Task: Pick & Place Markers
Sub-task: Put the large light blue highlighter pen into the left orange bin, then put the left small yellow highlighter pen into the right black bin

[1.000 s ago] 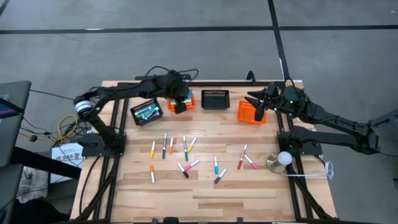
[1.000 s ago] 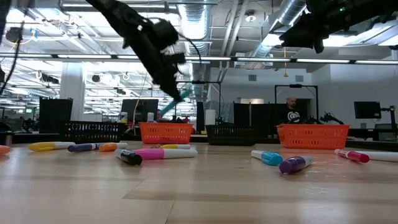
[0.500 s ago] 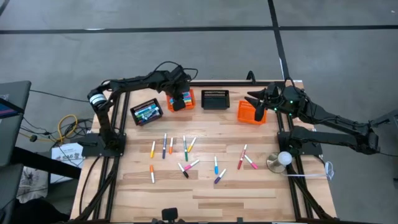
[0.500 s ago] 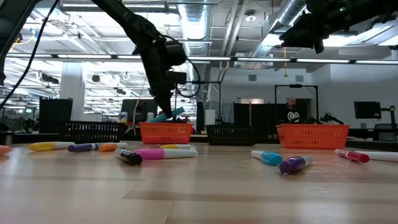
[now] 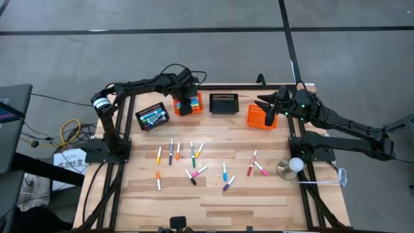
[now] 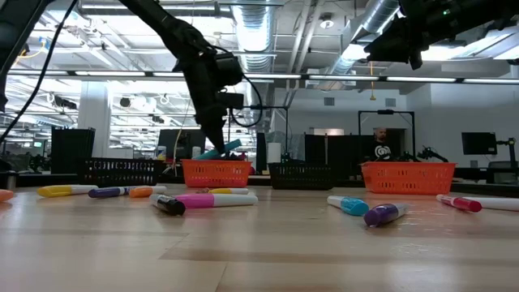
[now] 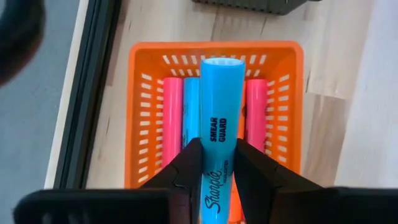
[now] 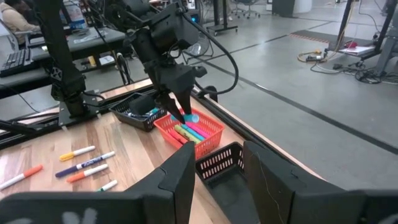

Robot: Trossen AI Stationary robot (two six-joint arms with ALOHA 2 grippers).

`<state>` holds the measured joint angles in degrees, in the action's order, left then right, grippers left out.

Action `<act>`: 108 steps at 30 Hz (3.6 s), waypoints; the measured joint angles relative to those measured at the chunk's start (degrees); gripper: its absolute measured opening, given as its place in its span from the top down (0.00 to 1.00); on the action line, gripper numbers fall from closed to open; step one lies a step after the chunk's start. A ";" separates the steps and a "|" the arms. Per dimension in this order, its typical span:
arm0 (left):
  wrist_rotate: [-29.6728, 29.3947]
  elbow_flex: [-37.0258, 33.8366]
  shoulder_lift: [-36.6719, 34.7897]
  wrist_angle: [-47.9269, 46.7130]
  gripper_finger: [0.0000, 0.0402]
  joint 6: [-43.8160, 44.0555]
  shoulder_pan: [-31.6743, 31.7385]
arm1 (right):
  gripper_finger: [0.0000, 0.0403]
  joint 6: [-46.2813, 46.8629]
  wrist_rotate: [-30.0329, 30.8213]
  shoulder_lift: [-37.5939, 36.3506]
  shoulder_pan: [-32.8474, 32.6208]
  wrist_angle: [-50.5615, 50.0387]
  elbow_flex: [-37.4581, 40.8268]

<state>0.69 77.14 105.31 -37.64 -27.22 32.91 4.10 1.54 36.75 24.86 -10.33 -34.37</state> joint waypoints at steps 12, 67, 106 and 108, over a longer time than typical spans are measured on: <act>-0.59 0.00 3.28 0.96 0.81 -1.05 0.00 | 0.69 -0.02 0.00 0.00 0.01 0.00 0.00; -1.09 0.00 -14.07 7.31 0.49 29.97 -14.26 | 0.69 -0.14 0.00 -0.02 0.02 -0.03 0.00; -0.04 -13.80 -15.32 -13.97 0.49 99.34 -33.65 | 0.69 -7.58 0.00 -0.02 0.02 0.00 0.00; -0.05 -16.37 -16.66 -14.14 0.49 102.00 -34.97 | 0.69 -7.58 -0.02 0.00 0.00 0.00 0.00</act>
<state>0.64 60.77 88.65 -51.78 74.78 -2.06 -3.49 1.52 36.75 24.86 -10.33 -34.37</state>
